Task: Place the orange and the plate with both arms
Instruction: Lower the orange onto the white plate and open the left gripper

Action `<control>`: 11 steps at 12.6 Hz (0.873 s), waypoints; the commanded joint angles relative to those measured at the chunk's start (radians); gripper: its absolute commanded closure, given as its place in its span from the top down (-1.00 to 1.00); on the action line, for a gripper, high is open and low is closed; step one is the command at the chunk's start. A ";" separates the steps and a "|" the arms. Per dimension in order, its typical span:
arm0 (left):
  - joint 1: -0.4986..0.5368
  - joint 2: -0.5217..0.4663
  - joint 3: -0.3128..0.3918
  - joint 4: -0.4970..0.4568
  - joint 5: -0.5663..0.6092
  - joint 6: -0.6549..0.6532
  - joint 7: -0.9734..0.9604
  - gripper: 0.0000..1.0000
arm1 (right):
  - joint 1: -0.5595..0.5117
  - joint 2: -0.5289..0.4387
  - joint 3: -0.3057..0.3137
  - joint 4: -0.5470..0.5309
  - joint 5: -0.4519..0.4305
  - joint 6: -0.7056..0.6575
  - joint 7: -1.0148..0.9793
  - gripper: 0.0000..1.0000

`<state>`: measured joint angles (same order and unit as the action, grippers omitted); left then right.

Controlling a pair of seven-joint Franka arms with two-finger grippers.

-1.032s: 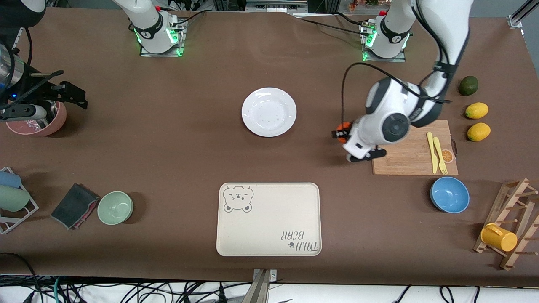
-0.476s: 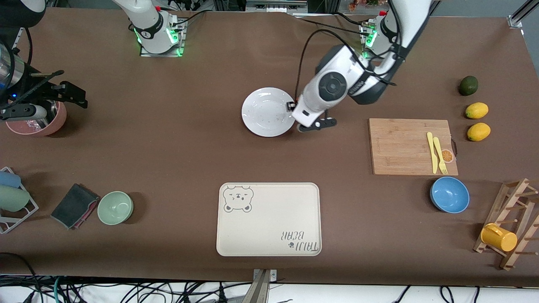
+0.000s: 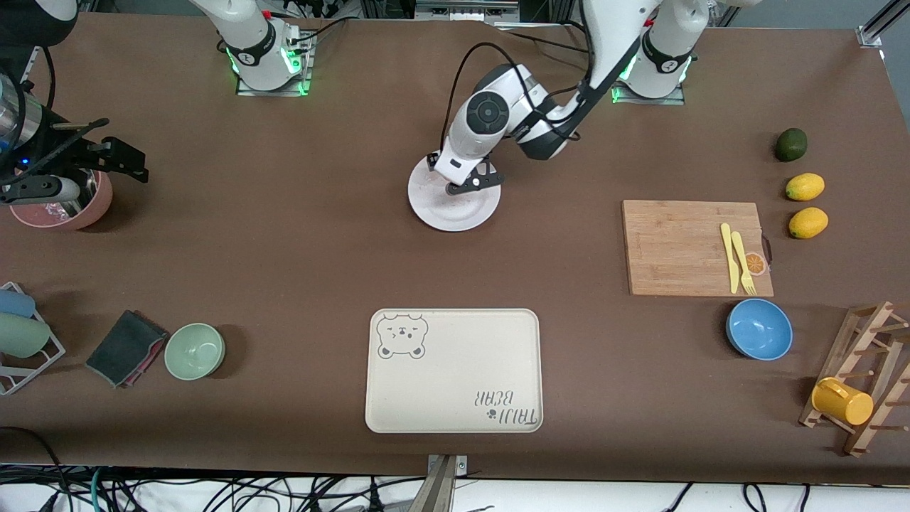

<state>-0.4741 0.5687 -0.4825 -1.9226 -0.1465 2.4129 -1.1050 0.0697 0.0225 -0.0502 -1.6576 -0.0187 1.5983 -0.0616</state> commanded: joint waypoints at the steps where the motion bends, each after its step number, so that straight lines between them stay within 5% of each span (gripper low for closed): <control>1: -0.015 0.042 0.009 0.010 0.079 0.049 -0.081 -0.42 | -0.002 0.002 0.004 0.018 0.000 -0.027 -0.003 1.00; 5: -0.015 0.068 0.025 0.020 0.084 0.052 -0.085 -0.21 | -0.002 0.002 0.006 0.018 0.002 -0.035 -0.003 1.00; 6: -0.011 0.069 0.027 0.023 0.084 0.051 -0.085 0.53 | -0.002 0.002 0.006 0.016 0.003 -0.037 -0.004 1.00; 7: -0.005 0.069 0.038 0.045 0.082 0.048 -0.087 1.00 | -0.001 0.002 0.012 0.018 0.016 -0.041 -0.001 1.00; 11: 0.029 0.066 0.044 0.117 0.077 -0.046 -0.087 1.00 | 0.001 0.016 0.018 0.021 0.022 -0.087 -0.004 1.00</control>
<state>-0.4602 0.6263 -0.4344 -1.8630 -0.0872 2.4369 -1.1720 0.0722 0.0286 -0.0342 -1.6576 -0.0095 1.5503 -0.0616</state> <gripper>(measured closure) 0.009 0.000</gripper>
